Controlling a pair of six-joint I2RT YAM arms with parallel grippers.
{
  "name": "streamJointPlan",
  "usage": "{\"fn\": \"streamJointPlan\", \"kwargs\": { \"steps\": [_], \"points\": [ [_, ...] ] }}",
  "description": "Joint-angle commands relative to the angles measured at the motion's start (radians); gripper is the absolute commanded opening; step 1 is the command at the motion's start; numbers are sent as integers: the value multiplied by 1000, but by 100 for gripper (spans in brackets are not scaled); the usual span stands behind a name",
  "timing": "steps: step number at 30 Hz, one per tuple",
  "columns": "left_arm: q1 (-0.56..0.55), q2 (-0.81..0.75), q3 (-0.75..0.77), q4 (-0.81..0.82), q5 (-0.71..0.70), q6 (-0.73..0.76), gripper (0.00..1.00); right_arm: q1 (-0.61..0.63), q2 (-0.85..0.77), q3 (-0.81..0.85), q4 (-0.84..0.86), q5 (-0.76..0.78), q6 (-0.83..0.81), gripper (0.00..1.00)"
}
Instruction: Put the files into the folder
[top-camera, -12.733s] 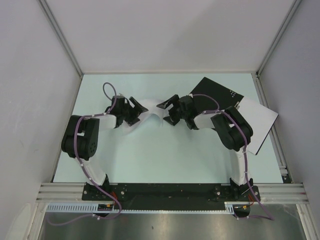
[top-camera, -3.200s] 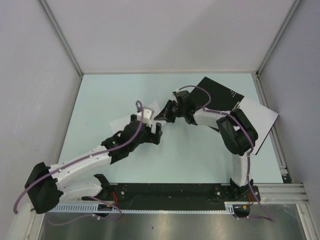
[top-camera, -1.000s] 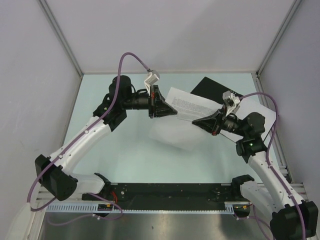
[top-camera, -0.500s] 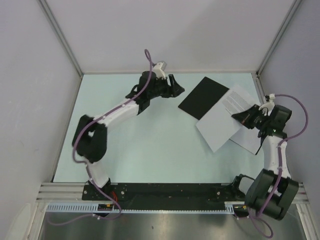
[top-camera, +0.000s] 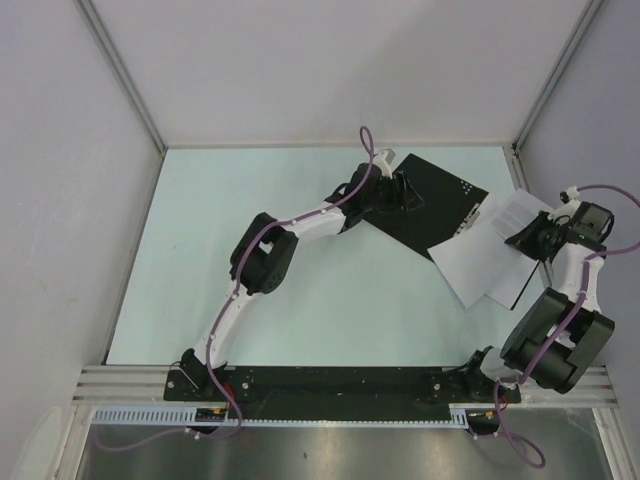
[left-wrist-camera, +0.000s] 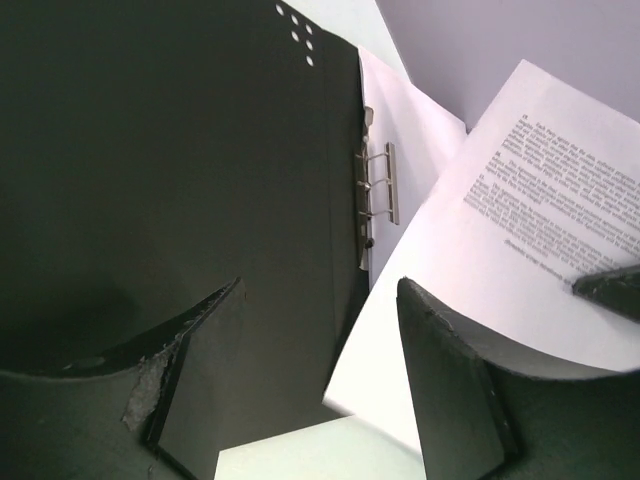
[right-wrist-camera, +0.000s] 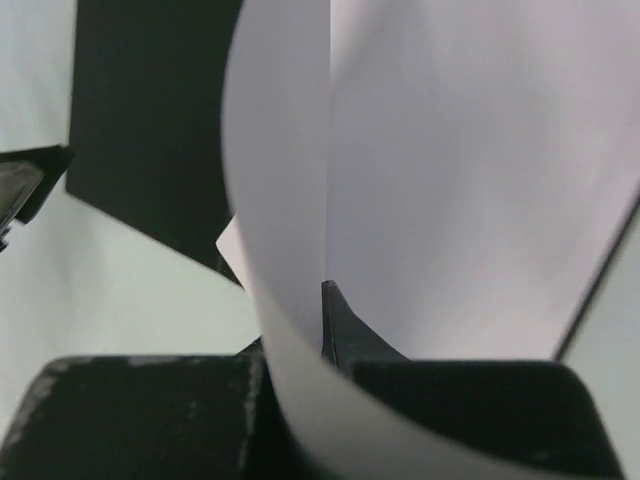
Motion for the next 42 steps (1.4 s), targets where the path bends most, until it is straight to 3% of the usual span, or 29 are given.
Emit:
{"fn": "streamJointPlan", "kwargs": {
  "steps": [1,21,29,31,36,42],
  "points": [
    [12,19,62,19,-45,-65,67,-48,21,81,-52,137,-74,0],
    [0,33,62,-17,-63,-69,66,50,170,171,56,226,-186,0],
    [-11,-2,61,-37,-100,-12,65,75,260,263,-24,205,-330,9],
    [-14,-10,59,-41,-105,-7,65,95,274,271,-45,231,-402,7],
    [-18,-13,58,-49,-108,-1,65,86,381,355,-137,218,-407,4],
    [-23,-18,49,-53,-117,4,65,98,474,375,-116,198,-422,1]
  ]
}}
